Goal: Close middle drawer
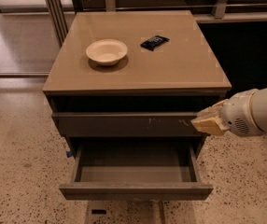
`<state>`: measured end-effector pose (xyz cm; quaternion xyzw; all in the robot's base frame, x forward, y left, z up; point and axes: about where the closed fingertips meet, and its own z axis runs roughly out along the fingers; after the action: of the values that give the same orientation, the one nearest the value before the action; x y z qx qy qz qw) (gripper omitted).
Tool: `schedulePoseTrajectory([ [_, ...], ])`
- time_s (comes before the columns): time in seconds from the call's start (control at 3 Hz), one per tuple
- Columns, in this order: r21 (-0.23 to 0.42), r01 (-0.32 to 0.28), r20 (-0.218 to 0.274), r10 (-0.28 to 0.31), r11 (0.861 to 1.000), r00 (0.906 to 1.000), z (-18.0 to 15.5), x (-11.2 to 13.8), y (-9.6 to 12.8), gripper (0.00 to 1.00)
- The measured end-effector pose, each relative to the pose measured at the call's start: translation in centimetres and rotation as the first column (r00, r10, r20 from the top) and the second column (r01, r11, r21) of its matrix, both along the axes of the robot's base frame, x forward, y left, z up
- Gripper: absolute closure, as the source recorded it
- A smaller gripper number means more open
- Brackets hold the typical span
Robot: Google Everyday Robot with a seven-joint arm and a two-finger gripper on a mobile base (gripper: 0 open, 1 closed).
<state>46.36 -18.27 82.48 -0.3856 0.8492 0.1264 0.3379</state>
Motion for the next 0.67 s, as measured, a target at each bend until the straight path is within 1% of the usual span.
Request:
schedulePoseTrajectory([
  [0.33, 0.0, 0.0, 0.0, 0.0, 1.0, 1.0, 0.0, 0.0, 0.0, 0.87],
  [0.67, -0.008, 0.029, 0.028, -0.029, 1.0, 0.9992, -1.0, -0.5, 0.1, 1.0],
])
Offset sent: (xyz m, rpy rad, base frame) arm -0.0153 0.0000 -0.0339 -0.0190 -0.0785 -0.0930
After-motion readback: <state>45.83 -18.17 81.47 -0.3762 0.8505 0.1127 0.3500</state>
